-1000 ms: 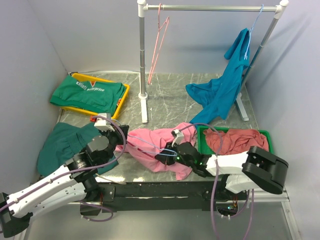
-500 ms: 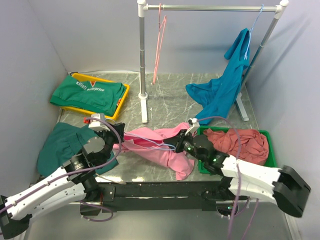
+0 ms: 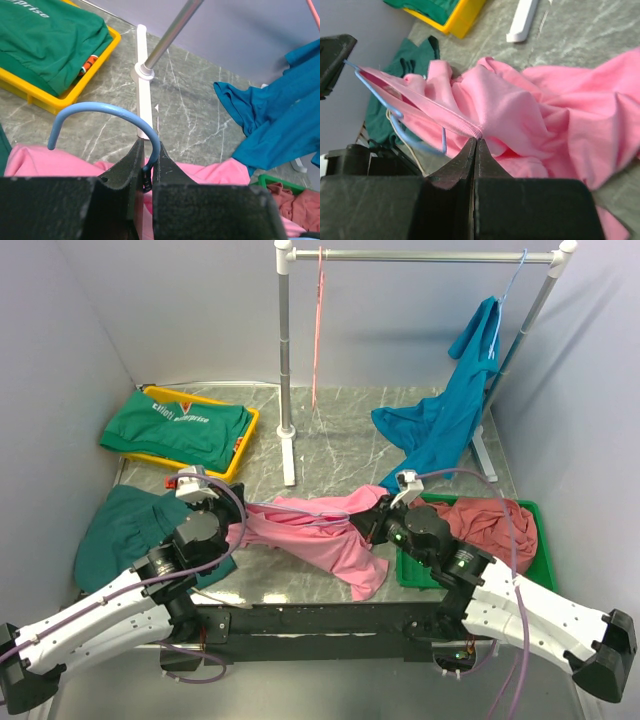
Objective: Place the t-shirt on the hanger
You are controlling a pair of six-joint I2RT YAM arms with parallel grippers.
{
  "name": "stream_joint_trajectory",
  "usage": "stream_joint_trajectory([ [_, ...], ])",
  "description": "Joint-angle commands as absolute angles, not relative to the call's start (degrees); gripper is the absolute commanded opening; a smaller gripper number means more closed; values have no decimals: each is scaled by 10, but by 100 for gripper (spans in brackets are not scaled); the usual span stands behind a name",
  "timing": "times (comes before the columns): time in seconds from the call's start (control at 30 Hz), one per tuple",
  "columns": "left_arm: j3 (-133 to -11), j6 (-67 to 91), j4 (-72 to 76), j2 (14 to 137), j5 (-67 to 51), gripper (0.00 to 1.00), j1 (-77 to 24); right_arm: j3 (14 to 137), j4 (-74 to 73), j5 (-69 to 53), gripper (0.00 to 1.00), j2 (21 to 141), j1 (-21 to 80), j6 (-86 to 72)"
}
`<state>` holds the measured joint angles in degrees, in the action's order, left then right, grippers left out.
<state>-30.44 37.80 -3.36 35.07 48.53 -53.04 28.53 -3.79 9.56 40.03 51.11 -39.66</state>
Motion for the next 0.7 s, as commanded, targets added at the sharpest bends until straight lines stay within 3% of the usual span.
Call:
stream_joint_trajectory([
  [0.0,-323,374,-40,356,552,1,-528,340,-128,134,0,370,506,-372],
  [0.37,-326,338,-25,358,563,1,-528,474,-195,157,0,402,506,-321],
  [0.67,-369,245,37,374,478,1,-528,679,-214,68,0,573,505,-219],
])
